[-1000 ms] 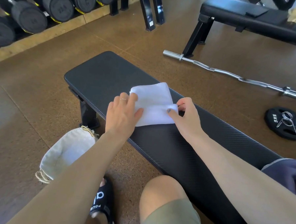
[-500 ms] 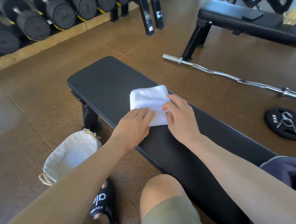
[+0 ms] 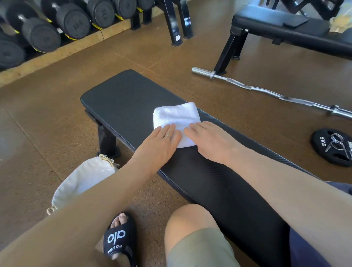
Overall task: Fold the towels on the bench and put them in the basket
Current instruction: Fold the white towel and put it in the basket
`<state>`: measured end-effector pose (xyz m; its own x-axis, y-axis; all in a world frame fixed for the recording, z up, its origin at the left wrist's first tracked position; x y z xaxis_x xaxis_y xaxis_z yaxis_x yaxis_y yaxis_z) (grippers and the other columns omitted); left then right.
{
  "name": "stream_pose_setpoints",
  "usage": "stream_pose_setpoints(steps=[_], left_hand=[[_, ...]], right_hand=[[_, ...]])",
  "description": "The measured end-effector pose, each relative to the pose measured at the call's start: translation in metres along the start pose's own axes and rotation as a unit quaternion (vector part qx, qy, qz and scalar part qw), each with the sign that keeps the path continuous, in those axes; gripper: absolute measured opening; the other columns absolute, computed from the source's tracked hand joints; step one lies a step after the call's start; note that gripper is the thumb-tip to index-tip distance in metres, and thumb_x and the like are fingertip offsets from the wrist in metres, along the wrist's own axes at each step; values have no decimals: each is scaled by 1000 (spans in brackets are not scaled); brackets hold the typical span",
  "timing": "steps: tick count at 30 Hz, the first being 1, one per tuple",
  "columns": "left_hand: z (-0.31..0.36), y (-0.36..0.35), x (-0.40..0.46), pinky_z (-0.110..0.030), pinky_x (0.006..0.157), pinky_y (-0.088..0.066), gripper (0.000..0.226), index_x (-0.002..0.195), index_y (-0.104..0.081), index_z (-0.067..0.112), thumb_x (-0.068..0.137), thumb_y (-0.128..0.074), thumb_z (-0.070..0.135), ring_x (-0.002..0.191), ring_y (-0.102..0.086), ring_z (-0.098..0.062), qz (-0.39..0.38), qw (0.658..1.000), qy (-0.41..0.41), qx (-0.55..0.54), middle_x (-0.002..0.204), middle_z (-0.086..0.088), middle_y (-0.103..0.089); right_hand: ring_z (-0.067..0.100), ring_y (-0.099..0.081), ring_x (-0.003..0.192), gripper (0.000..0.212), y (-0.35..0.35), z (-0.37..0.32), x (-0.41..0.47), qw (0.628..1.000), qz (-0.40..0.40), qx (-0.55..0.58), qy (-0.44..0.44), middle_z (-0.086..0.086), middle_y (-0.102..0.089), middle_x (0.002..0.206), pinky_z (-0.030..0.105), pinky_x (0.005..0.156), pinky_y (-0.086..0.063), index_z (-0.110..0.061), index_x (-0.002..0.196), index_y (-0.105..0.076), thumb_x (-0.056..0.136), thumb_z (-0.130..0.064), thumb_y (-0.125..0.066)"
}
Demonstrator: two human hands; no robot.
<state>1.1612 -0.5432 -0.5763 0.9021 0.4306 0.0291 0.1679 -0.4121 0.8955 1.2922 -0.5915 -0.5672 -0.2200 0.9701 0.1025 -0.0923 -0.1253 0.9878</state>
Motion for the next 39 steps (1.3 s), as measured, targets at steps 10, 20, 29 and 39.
stream_pose_setpoints(steps=[10,20,29,39], left_hand=[[28,11,-33,-46,123,-22,84,149,-8,-7,91,-66,13,150,-19,-42,-38,995,-81,40,160,-35,-11],[51,33,-66,-47,125,-12,67,155,1,-5,105,-39,15,152,-7,-43,-27,995,-101,3,162,-32,2],[31,25,-59,-39,124,-20,78,159,-7,5,97,-53,18,152,-19,-31,-62,985,-62,-151,166,-18,-8],[-23,6,-41,-28,86,-50,54,145,-45,27,94,-62,21,96,-64,-20,-9,897,33,-441,132,5,-59]], right_hand=[[22,-49,70,26,8,-24,-39,999,32,19,25,-1,-47,77,37,78,-45,-19,89,-47,77,4,-47],[26,-55,99,34,7,-41,-74,999,40,23,21,3,-57,106,38,95,-44,-13,106,-53,76,1,-45],[17,-60,93,47,16,-13,-67,956,-33,264,-123,-8,-66,104,36,82,-50,-29,127,-60,83,-14,-59],[10,-61,95,34,20,15,-43,870,-129,422,-220,-12,-66,103,30,78,-51,-34,116,-66,84,-24,-62]])
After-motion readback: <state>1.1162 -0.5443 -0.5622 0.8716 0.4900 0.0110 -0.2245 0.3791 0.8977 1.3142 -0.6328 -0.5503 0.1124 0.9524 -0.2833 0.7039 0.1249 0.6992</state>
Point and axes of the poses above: each hand's wrist, its own x-axis towards the middle knuckle, its own y-axis out of the back of the hand, z = x × y, the point moved 6 cm from there along x, towards the middle knuckle
